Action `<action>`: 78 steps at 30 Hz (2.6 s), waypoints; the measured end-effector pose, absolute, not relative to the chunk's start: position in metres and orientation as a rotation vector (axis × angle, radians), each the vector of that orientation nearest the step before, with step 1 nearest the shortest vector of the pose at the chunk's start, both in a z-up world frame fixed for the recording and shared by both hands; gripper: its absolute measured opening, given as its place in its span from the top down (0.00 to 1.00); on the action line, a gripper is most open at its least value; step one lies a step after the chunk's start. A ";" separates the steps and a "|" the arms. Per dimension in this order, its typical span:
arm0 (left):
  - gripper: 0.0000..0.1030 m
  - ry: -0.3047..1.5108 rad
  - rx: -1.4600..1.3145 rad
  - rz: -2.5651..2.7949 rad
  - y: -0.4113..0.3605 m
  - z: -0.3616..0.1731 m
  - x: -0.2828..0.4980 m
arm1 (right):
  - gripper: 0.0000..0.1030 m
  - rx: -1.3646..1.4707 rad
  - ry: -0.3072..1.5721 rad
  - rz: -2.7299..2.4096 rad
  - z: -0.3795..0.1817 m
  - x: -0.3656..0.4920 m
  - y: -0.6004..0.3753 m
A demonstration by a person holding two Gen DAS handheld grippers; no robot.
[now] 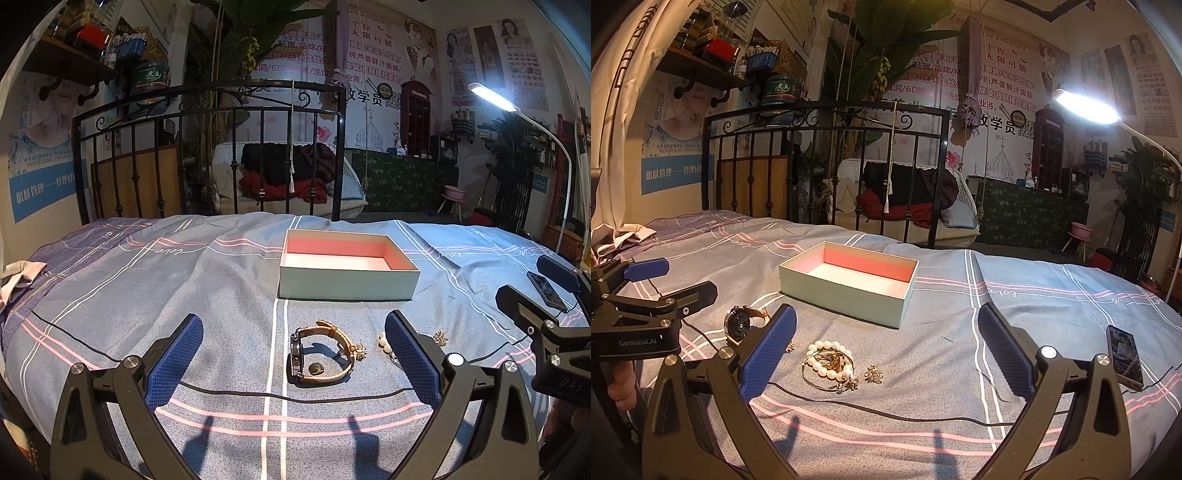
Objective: Organize jewelry
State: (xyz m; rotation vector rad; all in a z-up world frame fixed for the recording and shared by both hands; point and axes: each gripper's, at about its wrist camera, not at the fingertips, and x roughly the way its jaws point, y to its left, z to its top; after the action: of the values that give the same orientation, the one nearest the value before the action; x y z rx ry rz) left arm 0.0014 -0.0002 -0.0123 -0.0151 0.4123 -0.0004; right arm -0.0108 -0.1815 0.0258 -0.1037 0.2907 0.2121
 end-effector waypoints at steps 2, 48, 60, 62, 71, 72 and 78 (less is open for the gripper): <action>0.06 0.409 -0.011 0.000 0.000 -0.014 0.000 | 0.06 -0.103 0.292 0.213 0.025 -0.011 -0.181; 0.17 0.818 0.202 -0.040 0.000 -0.053 0.102 | 0.06 -0.009 0.517 0.295 -0.011 0.040 -0.179; 0.70 0.913 0.182 -0.183 -0.010 -0.068 0.129 | 0.18 0.018 0.715 0.357 -0.034 0.067 -0.168; 0.72 0.903 0.158 -0.181 -0.008 -0.068 0.128 | 0.18 0.013 0.729 0.378 -0.036 0.069 -0.160; 0.82 0.899 0.025 -0.181 0.011 -0.064 0.128 | 0.18 -0.132 0.785 0.395 -0.047 0.080 -0.123; 0.82 0.899 0.020 -0.182 0.011 -0.063 0.128 | 0.22 -0.160 0.788 0.391 -0.047 0.080 -0.119; 0.84 0.871 -0.009 -0.186 0.014 -0.056 0.126 | 0.49 -0.174 0.774 0.400 -0.047 0.079 -0.122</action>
State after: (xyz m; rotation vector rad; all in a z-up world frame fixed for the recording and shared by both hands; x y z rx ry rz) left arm 0.1263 0.0140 -0.0557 -0.0086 0.8708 -0.1861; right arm 0.0791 -0.1221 -0.0466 -0.1738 0.7741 0.4000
